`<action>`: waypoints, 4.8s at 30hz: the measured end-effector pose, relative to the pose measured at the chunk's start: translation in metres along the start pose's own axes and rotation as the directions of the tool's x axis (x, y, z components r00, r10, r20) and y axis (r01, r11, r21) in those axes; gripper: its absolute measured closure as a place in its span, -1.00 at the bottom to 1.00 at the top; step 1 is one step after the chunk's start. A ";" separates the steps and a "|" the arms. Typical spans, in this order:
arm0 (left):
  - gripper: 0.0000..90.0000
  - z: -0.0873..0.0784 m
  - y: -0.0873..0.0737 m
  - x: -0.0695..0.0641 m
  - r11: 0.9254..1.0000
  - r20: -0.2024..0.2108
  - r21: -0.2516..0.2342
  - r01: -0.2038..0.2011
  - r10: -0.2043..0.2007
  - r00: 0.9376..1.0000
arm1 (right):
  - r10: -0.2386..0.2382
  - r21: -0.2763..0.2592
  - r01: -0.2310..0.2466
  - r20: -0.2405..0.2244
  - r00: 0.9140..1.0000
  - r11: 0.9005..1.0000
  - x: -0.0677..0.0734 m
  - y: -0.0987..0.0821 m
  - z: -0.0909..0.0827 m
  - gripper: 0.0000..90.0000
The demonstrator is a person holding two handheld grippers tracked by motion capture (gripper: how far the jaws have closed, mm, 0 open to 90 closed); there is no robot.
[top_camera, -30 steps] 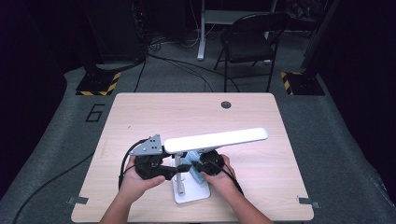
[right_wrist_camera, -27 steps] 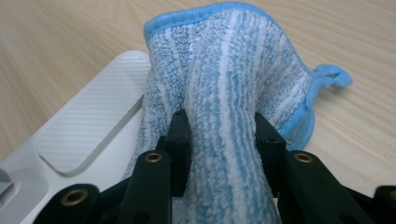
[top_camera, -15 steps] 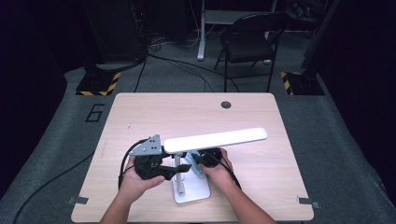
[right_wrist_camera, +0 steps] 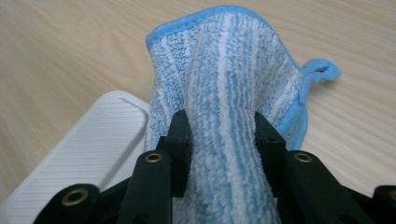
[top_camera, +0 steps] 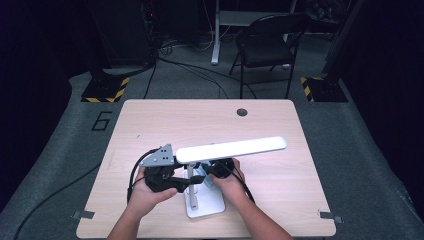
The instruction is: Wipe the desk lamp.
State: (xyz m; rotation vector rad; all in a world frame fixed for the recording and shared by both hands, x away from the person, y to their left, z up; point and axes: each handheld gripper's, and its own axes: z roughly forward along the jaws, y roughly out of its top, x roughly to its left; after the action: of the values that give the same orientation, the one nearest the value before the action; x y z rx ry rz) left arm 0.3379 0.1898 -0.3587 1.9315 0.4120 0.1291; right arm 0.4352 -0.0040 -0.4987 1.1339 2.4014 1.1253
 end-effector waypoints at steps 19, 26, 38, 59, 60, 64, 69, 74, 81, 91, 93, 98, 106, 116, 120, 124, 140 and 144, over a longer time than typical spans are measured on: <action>0.12 0.000 -0.001 0.000 1.000 -0.001 -0.011 0.007 -0.007 1.000 | -0.133 0.004 0.133 -0.030 0.991 0.991 0.030 -0.029 -0.025 0.50; 0.12 0.000 -0.001 0.000 1.000 -0.001 -0.011 0.008 -0.008 1.000 | -0.136 0.027 0.138 -0.068 0.988 0.990 0.036 -0.040 -0.039 0.51; 0.11 0.000 -0.002 0.001 1.000 0.008 -0.015 0.017 -0.017 1.000 | -0.188 0.015 0.191 -0.110 0.976 0.981 0.051 -0.066 -0.062 0.51; 0.11 0.000 -0.003 0.001 1.000 0.015 -0.014 0.020 -0.020 1.000 | -0.212 0.038 0.218 -0.121 0.970 0.975 0.053 -0.065 -0.063 0.51; 0.11 0.000 -0.003 0.001 1.000 0.015 -0.014 0.020 -0.020 1.000 | -0.212 0.038 0.218 -0.121 0.970 0.975 0.053 -0.065 -0.063 0.51; 0.11 0.000 -0.003 0.001 1.000 0.015 -0.015 0.021 -0.021 1.000 | -0.210 0.035 0.215 -0.107 0.972 0.976 0.048 -0.058 -0.056 0.51; 0.11 0.000 -0.003 0.001 1.000 0.014 -0.016 0.022 -0.021 1.000 | -0.213 0.040 0.218 -0.104 0.971 0.975 0.044 -0.052 -0.050 0.51; 0.11 0.000 -0.003 0.001 1.000 0.014 -0.021 0.023 -0.023 1.000 | -0.210 0.065 0.217 -0.099 0.973 0.974 0.038 -0.042 -0.043 0.50; 0.11 0.000 -0.003 0.001 1.000 0.016 -0.020 0.022 -0.022 1.000 | -0.182 0.058 0.188 -0.097 0.978 0.980 0.027 -0.035 -0.035 0.50; 0.11 -0.001 -0.004 0.002 1.000 0.018 -0.022 0.022 -0.022 1.000 | -0.113 0.044 0.115 -0.049 0.992 0.992 0.011 -0.020 -0.019 0.50; 0.11 -0.002 -0.003 0.002 1.000 0.018 -0.017 0.018 -0.018 1.000 | -0.102 0.044 0.104 -0.046 0.994 0.994 0.008 -0.017 -0.017 0.50; 0.11 -0.003 -0.003 0.002 1.000 0.018 -0.014 0.011 -0.011 1.000 | -0.077 0.034 0.078 -0.025 0.997 0.996 0.003 -0.014 -0.013 0.50; 0.12 -0.005 -0.004 0.004 1.000 0.019 -0.021 0.013 -0.013 1.000 | -0.017 0.023 0.017 0.027 0.999 1.000 -0.013 -0.014 -0.011 0.50; 0.14 -0.011 -0.007 0.007 1.000 -0.011 -0.025 0.017 -0.017 1.000 | -0.011 0.031 0.010 0.038 0.999 0.999 -0.016 -0.027 -0.025 0.51; 0.22 -0.015 -0.009 0.011 0.999 -0.020 -0.033 0.032 -0.033 0.999 | -0.022 0.038 0.020 0.040 0.999 0.999 -0.014 -0.033 -0.033 0.51; 0.23 -0.015 -0.008 0.011 0.999 -0.015 -0.026 0.023 -0.023 1.000 | -0.037 0.040 0.035 0.041 0.998 0.999 -0.011 -0.034 -0.036 0.49; 0.25 -0.027 -0.006 0.009 0.999 -0.056 -0.028 0.036 -0.038 0.998 | -0.081 -0.052 0.079 -0.031 0.996 0.996 0.025 -0.018 -0.043 0.47; 0.38 -0.031 -0.009 0.012 0.999 -0.106 -0.032 0.027 -0.030 0.994 | -0.158 -0.033 0.158 -0.001 0.987 0.987 0.039 -0.017 -0.038 0.46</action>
State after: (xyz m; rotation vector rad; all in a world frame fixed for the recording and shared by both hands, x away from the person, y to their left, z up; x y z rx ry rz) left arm 0.3381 0.2240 -0.3555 1.8934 0.5058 0.2196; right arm 0.3808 -0.0021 -0.4824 0.9136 2.4168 1.1116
